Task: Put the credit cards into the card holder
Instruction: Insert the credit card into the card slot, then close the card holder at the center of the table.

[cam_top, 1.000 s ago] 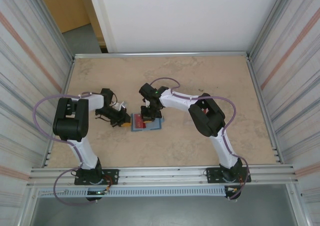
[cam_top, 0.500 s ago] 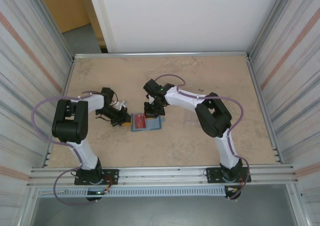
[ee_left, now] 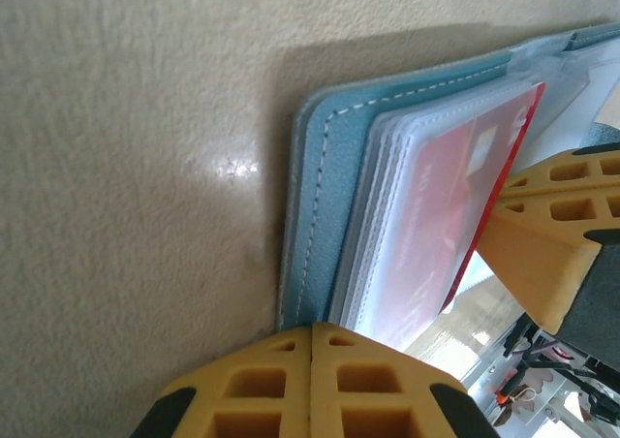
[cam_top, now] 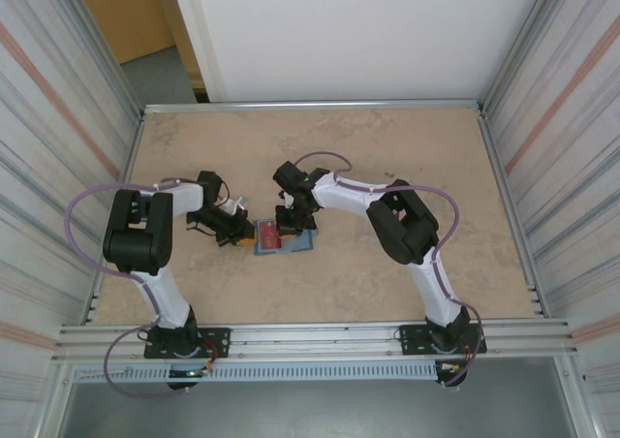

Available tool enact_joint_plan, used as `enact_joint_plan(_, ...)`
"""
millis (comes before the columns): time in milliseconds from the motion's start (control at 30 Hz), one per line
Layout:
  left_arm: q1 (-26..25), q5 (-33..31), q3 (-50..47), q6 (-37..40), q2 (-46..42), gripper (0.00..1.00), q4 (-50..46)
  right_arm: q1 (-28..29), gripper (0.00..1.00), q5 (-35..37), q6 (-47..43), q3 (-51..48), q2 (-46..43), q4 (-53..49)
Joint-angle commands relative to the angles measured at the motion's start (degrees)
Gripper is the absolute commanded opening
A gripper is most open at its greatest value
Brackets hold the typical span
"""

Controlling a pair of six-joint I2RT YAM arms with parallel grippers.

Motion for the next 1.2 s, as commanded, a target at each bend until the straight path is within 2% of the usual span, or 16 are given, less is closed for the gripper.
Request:
enact_joint_plan(0, -0.90, -0.75, -0.75, 0.34, 1.80, 0.06, -0.01, 1.28, 0.00, -1.28, -0.83, 1.83, 1.89, 0.28)
enact_joint_plan(267, -1.28, -0.87, -0.50, 0.44, 1.44, 0.06, -0.07, 1.62, 0.00, -2.73, -0.84, 3.78, 1.56, 0.02)
enact_joint_plan(400, -1.25, -1.68, -0.42, 0.97, -0.37, 0.06, -0.52, -0.35, 0.01, -1.03, -1.41, 1.01, -3.02, -0.87)
enact_joint_plan(467, -1.04, -2.03, -0.56, 1.29, -1.97, 0.09, -0.62, -1.24, 0.05, 0.30, -2.09, -0.63, -6.33, -1.99)
enact_joint_plan(633, -0.47, -3.88, -0.96, 2.13, -6.63, 0.23, -1.06, -3.97, 0.22, 3.61, -4.01, -5.06, -12.91, -5.84)
enact_joint_plan(733, -0.29, -3.79, -1.83, 1.72, -8.31, 0.38, -0.72, -4.69, 0.26, 4.86, -4.02, -7.80, -14.45, -5.83)
enact_joint_plan(833, -0.30, -3.34, -2.60, 0.68, -8.31, 0.49, -0.03, -4.56, 0.29, 5.46, -3.85, -8.10, -13.74, -5.71)
enact_joint_plan(967, -0.45, -3.21, -3.46, -2.06, -7.50, 0.74, 0.53, -5.06, 0.35, 6.51, -3.50, -8.60, -12.41, -4.30)
enact_joint_plan(1000, -0.65, -3.03, -3.83, -2.76, -7.19, 0.77, 1.03, -5.38, 0.35, 6.43, -3.41, -8.63, -11.87, -4.08)
enact_joint_plan(1167, -2.35, 1.28, -3.66, -5.82, -3.79, 0.77, 3.15, -5.72, 0.39, 7.93, -3.75, -8.96, -10.92, -4.17)
